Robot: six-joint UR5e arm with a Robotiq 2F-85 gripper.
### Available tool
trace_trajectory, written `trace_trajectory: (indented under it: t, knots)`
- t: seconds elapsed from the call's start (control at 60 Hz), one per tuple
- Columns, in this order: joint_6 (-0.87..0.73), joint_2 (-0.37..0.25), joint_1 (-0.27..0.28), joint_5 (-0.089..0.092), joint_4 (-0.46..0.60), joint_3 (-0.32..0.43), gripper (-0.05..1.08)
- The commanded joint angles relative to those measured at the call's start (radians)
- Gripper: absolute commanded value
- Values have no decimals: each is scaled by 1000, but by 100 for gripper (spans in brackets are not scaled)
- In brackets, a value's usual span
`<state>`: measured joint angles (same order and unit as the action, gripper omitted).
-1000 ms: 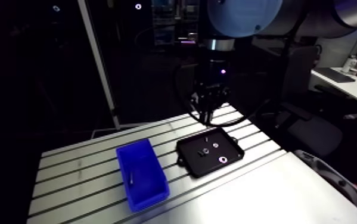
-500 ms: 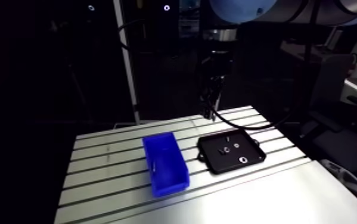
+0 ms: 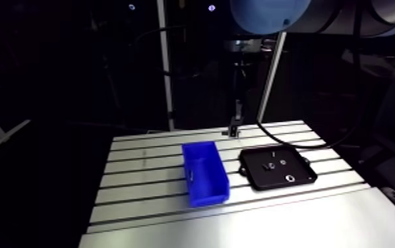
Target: Pick up the M10 bolt from the tray and put it into the blue bin.
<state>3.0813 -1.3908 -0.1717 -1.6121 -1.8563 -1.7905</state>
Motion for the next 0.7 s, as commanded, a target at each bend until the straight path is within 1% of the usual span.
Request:
trace_trajectory:
  t: [0.017,0.1,0.2,0.433,0.567,0.7]
  knots:
    - [76,0,47,1,-52,-39,106]
    - [90,0,87,1,-85,-55,106]
    - [94,0,105,-1,-95,-64,106]
    - [89,12,113,-1,-100,-79,106]
    - [91,29,107,-1,-170,-89,106]
    - [89,46,106,-2,-195,-97,105]
